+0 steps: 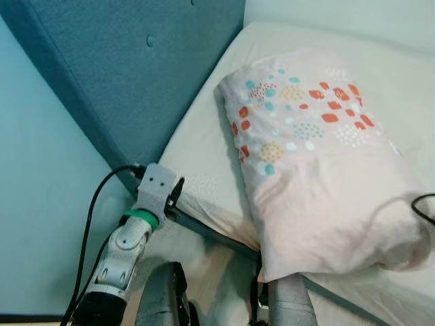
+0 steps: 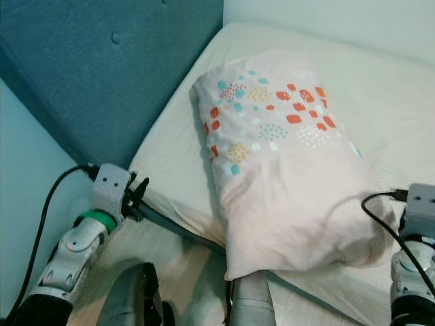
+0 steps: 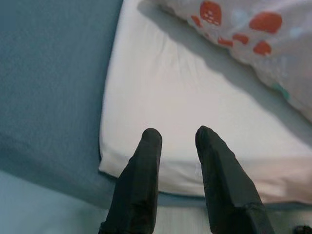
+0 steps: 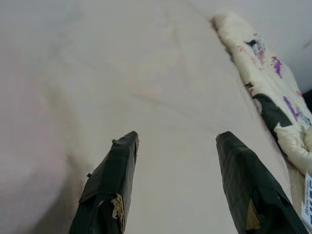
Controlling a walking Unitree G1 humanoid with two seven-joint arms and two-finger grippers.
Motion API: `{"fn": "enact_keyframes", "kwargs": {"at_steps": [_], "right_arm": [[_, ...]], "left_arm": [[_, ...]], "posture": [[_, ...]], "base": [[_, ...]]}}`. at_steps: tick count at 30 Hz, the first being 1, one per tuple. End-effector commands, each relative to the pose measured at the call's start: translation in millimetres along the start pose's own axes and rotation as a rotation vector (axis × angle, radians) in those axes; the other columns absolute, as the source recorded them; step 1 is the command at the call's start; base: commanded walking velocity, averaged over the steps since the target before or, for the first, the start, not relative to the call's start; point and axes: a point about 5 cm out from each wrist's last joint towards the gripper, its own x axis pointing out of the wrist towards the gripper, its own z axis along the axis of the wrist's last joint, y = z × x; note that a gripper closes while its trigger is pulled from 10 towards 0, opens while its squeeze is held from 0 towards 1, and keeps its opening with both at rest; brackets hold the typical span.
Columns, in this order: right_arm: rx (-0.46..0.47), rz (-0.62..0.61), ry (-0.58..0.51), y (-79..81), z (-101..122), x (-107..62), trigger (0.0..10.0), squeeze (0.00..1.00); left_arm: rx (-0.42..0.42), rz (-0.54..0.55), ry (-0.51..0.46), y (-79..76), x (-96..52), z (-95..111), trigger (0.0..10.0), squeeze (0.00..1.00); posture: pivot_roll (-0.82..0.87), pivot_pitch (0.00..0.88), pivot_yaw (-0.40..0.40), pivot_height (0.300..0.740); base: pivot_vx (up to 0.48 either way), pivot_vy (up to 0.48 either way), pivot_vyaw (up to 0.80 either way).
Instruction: Clean up the room
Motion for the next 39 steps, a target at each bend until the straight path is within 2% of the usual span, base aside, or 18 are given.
{"fn": "enact_keyframes", "kwargs": {"at_steps": [1, 3, 4, 5, 10, 15, 17, 19, 21, 22, 24, 26, 27, 29, 30, 32, 35, 39], "right_arm": [[-0.024, 0.086, 0.064, 15.5, -5.2, -2.1, 10.0, 0.00], [-0.022, 0.120, 0.079, 22.8, -4.8, -2.6, 10.0, 0.00], [-0.010, 0.287, 0.117, 51.8, -2.5, -8.4, 10.0, 0.00], [-0.010, 0.287, 0.117, 51.8, -2.5, -8.4, 10.0, 0.00], [-0.060, 0.658, 0.078, 117.6, 17.7, -30.5, 10.0, 0.00], [-0.034, 0.849, 0.076, 147.6, 27.4, -47.1, 10.0, 0.00], [0.076, 1.049, 0.043, 179.1, 49.4, -66.3, 10.0, 0.00], [0.076, 1.049, 0.043, 179.1, 49.4, -66.3, 10.0, 0.00], [0.259, 1.157, -0.020, 199.5, 83.0, -76.6, 10.0, 0.00], [0.423, 1.188, -0.057, 209.6, 111.4, -80.3, 10.0, 0.00], [0.423, 1.188, -0.057, 209.6, 111.4, -80.3, 10.0, 0.00], [0.738, 1.247, -0.116, 224.6, 168.5, -90.5, 10.0, 0.00], [0.738, 1.247, -0.116, 224.6, 168.5, -90.5, 10.0, 0.00], [0.997, 1.281, -0.172, 230.5, 223.5, -101.2, 10.0, 0.00], [0.997, 1.281, -0.172, 230.5, 223.5, -101.2, 10.0, 0.00], [1.216, 1.288, -0.229, 223.9, 269.4, -104.7, 10.0, 0.00], [1.391, 1.297, -0.303, 208.4, 308.7, -103.2, 10.0, 0.00], [1.301, 1.325, -0.426, 199.4, 327.4, -105.1, 10.0, 0.00]], "left_arm": [[0.008, -0.016, 0.037, -1.8, -7.8, -6.8, 10.0, 0.00], [0.009, -0.017, 0.041, -1.6, -9.6, -6.5, 10.0, 0.00], [0.010, -0.009, 0.045, 1.7, -12.3, -4.9, 10.0, 0.00], [0.010, -0.009, 0.045, 1.7, -12.3, -4.9, 10.0, 0.00], [0.028, 0.000, 0.069, 9.4, -21.8, -3.5, 10.0, 0.00], [0.034, 0.007, 0.078, 12.3, -26.3, -2.9, 10.0, 0.00], [0.033, 0.014, 0.081, 14.0, -29.0, 0.1, 10.0, 0.00], [0.033, 0.014, 0.081, 14.0, -29.0, 0.1, 10.0, 0.00], [0.029, 0.009, 0.082, 12.6, -29.3, 2.1, 10.0, 0.00], [0.028, 0.003, 0.081, 11.4, -27.8, 3.9, 10.0, 0.00], [0.028, 0.003, 0.081, 11.4, -27.8, 3.9, 10.0, 0.00], [0.027, -0.005, 0.072, 10.7, -23.8, 9.1, 10.0, 0.00], [0.027, -0.005, 0.072, 10.7, -23.8, 9.1, 10.0, 0.00], [0.032, -0.004, 0.054, 13.5, -19.2, 15.8, 10.0, 0.00], [0.032, -0.004, 0.054, 13.5, -19.2, 15.8, 10.0, 0.00], [0.035, 0.007, 0.037, 17.5, -16.8, 22.0, 10.0, 0.00], [0.036, 0.022, 0.026, 20.7, -15.5, 25.2, 10.0, 0.00], [0.039, 0.030, 0.024, 21.3, -15.2, 25.6, 10.0, 0.00]], "posture": [[0.02, 0.200, 0.127, 0.607], [0.02, 0.202, 0.128, 0.607], [0.04, 0.218, 0.136, 0.607], [0.04, 0.218, 0.136, 0.607], [0.08, 0.235, 0.147, 0.607], [0.09, 0.240, 0.146, 0.607], [0.10, 0.248, 0.150, 0.607], [0.10, 0.248, 0.150, 0.607], [0.09, 0.246, 0.155, 0.607], [0.09, 0.240, 0.161, 0.607], [0.09, 0.240, 0.161, 0.607], [0.10, 0.231, 0.168, 0.607], [0.10, 0.231, 0.168, 0.607], [0.11, 0.216, 0.171, 0.607], [0.11, 0.216, 0.171, 0.607], [0.12, 0.208, 0.171, 0.607], [0.12, 0.191, 0.165, 0.607], [0.12, 0.182, 0.155, 0.607]], "base": [[0.000, 0.000, 0.00], [0.000, 0.000, 0.00], [0.000, 0.000, 0.00], [0.000, 0.000, 0.00], [0.000, 0.000, 0.00], [0.000, 0.000, 0.00], [0.000, 0.000, 0.00], [0.000, 0.000, 0.00], [0.000, 0.000, 0.00], [0.000, 0.000, 0.00], [0.000, 0.000, 0.00], [0.000, 0.000, 0.00], [0.000, 0.000, 0.00], [0.000, 0.000, 0.00], [0.000, 0.000, 0.00], [0.000, 0.000, 0.00], [0.000, 0.000, 0.00], [0.000, 0.000, 0.00]]}}
